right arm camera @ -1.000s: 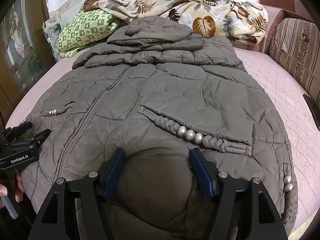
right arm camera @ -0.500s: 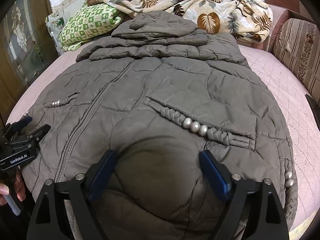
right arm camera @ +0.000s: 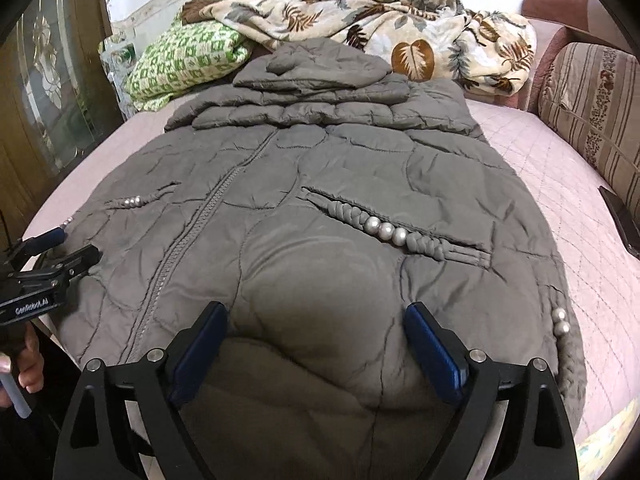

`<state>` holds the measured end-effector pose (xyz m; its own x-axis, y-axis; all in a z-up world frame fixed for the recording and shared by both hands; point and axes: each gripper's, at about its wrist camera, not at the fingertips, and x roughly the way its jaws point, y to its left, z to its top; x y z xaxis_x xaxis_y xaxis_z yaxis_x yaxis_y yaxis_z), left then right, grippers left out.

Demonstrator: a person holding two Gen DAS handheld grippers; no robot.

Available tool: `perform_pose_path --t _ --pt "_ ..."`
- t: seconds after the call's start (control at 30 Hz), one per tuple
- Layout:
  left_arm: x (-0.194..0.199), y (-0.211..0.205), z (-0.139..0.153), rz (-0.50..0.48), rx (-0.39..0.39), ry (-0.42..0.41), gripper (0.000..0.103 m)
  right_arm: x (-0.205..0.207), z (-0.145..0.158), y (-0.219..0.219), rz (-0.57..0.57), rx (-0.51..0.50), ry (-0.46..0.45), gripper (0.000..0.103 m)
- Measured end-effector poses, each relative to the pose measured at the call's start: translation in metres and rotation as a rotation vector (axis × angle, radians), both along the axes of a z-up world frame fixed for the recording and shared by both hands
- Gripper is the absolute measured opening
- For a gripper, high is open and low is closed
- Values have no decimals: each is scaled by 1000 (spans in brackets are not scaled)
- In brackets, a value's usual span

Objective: Fold large clothes
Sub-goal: 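Position both open tools at the hem edges beside the beaded trims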

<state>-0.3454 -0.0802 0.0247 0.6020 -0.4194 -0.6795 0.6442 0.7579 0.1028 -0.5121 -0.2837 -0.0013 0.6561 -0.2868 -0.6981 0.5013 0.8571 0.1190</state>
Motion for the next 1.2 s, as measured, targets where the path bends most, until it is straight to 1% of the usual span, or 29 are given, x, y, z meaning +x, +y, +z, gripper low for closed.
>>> perform_pose_path --t 0.1,0.2,0.33,0.43,0.5,0.77,1.03,1.2 --pt "6 10 6 46 -27 -11 96 -12 8 0 -20 -14 -45 93" --pt "18 25 9 111 -63 24 96 -27 17 -5 -80 -50 -77 93" --pt "34 46 3 180 -83 90 96 -42 16 -21 -153 -2 -97 93" --pt "36 52 -2 196 -65 97 96 -46 9 -29 -175 51 -94 93" --pt "36 53 -4 194 -60 99 96 -45 8 -28 -176 48 -86 93" --pt "29 47 3 176 -61 36 96 -54 15 -21 -167 11 -136 93" --pt "12 30 8 116 -23 -63 96 -54 12 -23 -167 -6 -133 93" --pt "5 23 9 91 -5 -98 96 -53 11 -23 -162 -7 -135 93"
